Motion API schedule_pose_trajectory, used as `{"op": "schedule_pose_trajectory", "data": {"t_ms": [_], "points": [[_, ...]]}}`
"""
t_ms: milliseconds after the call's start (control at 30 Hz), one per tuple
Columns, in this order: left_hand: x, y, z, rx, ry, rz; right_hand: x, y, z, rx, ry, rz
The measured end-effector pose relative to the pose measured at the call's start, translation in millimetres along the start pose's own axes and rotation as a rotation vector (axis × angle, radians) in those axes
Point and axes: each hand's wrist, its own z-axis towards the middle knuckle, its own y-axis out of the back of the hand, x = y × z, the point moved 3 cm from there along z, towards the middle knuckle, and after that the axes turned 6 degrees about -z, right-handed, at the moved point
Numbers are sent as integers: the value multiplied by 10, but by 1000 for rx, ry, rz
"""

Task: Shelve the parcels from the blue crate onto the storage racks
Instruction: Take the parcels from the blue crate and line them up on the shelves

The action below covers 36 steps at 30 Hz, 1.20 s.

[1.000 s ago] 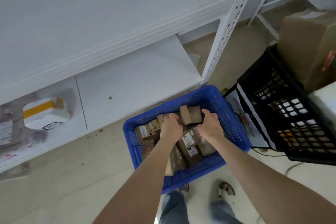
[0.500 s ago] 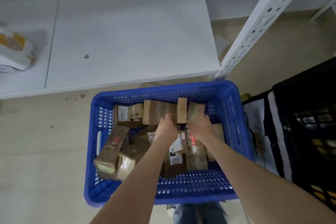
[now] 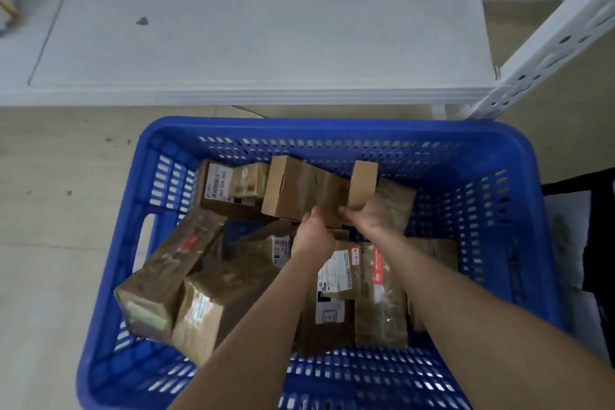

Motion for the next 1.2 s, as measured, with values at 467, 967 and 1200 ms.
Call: {"op": "schedule_pose_trajectory", "data": {"t_ms": [467,967,1200], "points": [[-716,1036,-1420,-85,136,-203,-22,1295,-1717,137,-158,809],[-1488,2661,-3335,-266,186,-637,766,2796,-3984,488,-28,997],[-1892,2819,-4009,-414,145,-875,1087,3054,-4559,503,47,1247]]}}
